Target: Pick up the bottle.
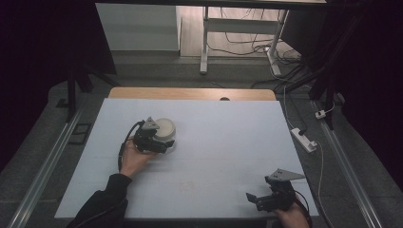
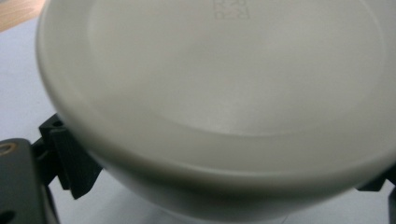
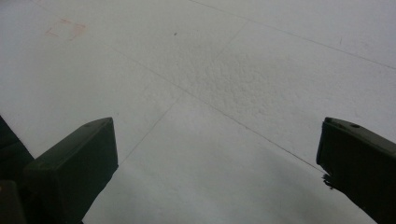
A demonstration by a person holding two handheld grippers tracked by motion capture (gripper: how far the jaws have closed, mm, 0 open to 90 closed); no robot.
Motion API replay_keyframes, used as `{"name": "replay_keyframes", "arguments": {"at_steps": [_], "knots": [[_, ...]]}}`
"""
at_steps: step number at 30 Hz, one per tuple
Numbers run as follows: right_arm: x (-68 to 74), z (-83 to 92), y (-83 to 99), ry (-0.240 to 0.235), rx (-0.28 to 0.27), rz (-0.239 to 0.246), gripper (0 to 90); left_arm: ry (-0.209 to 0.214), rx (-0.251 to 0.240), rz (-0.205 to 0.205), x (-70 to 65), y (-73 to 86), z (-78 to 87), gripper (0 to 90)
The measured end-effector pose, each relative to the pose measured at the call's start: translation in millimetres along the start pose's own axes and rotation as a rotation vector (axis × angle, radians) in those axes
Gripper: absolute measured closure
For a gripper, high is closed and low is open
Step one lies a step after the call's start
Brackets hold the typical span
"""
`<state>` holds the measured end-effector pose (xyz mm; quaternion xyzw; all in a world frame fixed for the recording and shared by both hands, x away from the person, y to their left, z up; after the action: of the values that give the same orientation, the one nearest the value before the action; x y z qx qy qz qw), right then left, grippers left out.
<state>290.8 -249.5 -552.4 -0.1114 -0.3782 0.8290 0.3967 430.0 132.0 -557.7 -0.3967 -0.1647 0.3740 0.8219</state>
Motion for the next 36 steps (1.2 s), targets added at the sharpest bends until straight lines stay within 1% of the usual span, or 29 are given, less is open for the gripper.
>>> {"name": "replay_keyframes", "arguments": {"at_steps": [5, 9, 12, 16, 23, 31, 36], "knots": [[0.0, 0.1, -0.1, 0.000, -0.001, 0.002, 0.0, -0.007, 0.004, 0.011, -0.5, 0.0, 1.0, 6.9], [0.2, 0.2, -0.2, -0.001, -0.003, 0.003, 0.0, -0.005, 0.007, 0.016, -0.8, 0.2, 2.4, 7.0], [0.3, 0.5, -0.2, -0.001, -0.005, 0.004, 0.0, -0.009, 0.012, 0.005, -2.1, -0.5, 4.8, 7.0], [0.3, 0.8, -0.3, 0.000, -0.008, 0.004, 0.0, -0.006, 0.000, -0.004, -5.8, -3.7, 10.7, 7.0], [0.5, 1.1, -0.4, 0.000, -0.012, 0.008, 0.0, -0.010, -0.004, -0.034, -14.9, -6.3, 21.8, 7.0], [0.7, 1.3, -0.5, 0.001, -0.013, 0.008, 0.0, 0.004, -0.017, -0.035, -22.5, -7.1, 34.4, 7.0], [0.7, 1.4, -0.6, 0.001, -0.014, 0.009, 0.0, 0.016, -0.025, -0.045, -29.7, -7.9, 42.3, 7.0]]}}
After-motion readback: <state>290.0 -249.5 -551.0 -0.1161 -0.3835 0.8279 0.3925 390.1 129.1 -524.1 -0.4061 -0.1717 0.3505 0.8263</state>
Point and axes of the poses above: each handheld gripper's, and its own axes: z roughly backward along the jaws, y roughly out of its underside, x roughly to its left, the point moved 7 cm from there along -z, roughly forward along the jaws
